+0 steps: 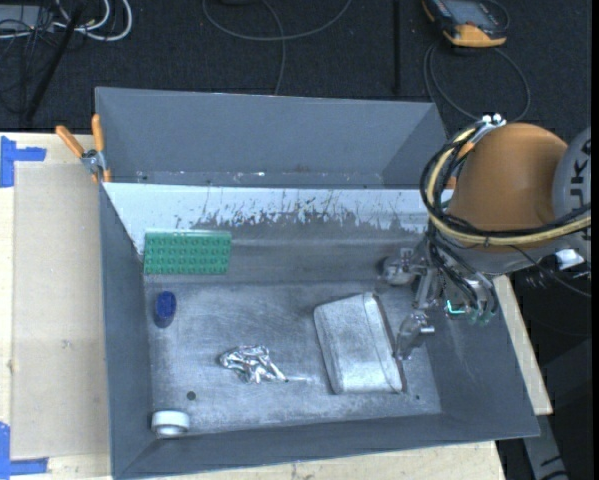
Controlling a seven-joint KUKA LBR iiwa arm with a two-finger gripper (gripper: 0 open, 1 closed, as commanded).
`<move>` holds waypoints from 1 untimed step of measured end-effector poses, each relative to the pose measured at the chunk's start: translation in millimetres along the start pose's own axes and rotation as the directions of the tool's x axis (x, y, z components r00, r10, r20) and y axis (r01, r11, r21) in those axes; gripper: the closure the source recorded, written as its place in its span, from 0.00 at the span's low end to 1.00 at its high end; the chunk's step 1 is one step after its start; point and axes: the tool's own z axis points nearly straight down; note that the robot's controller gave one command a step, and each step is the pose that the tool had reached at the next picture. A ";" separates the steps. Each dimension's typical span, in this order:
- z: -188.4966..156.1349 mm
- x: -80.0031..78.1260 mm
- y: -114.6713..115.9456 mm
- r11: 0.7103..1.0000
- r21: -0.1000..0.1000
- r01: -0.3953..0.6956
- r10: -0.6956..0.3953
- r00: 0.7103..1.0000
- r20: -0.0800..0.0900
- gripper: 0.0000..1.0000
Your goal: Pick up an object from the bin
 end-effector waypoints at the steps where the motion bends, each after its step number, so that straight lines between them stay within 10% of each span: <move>1: 82.8 -11.5 65.6 0.996 -0.001 -0.090 0.090 0.996 0.009 0.00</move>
Offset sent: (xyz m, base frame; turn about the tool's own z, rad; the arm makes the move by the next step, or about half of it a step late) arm 0.0086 0.0637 -0.0861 0.0936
